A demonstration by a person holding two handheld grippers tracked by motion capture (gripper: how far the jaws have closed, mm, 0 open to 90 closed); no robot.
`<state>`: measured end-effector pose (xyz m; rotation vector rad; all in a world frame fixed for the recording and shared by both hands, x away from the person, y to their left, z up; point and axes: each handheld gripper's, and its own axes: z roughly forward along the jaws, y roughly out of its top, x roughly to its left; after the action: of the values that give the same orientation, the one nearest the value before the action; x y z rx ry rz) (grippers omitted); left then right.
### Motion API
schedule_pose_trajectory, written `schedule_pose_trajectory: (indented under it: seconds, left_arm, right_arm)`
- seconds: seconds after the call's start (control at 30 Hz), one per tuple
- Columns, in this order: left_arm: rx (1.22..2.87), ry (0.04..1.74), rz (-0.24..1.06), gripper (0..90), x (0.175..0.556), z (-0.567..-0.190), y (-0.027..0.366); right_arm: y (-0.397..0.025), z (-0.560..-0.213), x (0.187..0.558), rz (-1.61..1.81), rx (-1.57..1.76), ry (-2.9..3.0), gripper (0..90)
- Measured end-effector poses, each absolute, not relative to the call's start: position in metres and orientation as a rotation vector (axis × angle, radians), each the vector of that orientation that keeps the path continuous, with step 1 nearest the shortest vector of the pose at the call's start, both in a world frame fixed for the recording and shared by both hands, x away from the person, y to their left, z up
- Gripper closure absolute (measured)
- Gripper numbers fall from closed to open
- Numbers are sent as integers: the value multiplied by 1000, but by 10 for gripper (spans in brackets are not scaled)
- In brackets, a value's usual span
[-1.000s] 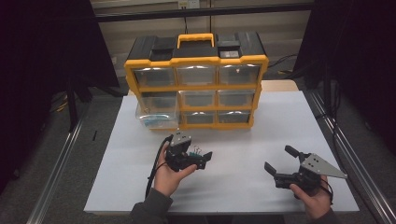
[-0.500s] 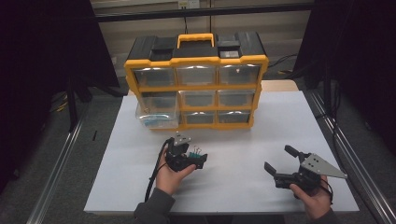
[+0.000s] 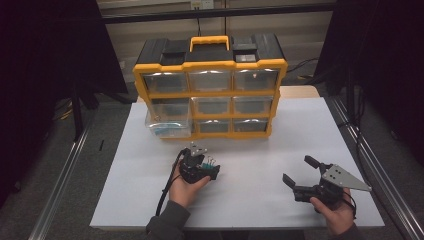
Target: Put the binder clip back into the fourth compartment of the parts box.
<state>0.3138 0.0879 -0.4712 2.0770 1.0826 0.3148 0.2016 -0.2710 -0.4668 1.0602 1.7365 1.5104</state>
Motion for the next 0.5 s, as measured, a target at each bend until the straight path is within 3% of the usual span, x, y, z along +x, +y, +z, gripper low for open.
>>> schedule_pose_trajectory:
  seconds: [0.13,0.2,0.33,0.47,0.5]
  left_arm:
    - [2131,1068,325,325,316,-473,92]
    - [2083,1093,318,341,315,-476,88]
    - [2181,1043,307,394,316,-477,91]
    - [2166,1039,310,480,316,-478,93]
    - [2097,1083,285,494,315,-479,91]
  right_arm:
    - [-271,-467,202,1509,1055,1738,21]
    - [-271,-467,202,1513,1054,1738,22]
    - [-271,-467,202,1507,1051,1746,22]
    - [-271,-467,202,1509,1049,1740,23]
    - [-271,-467,201,1511,1053,1738,22]
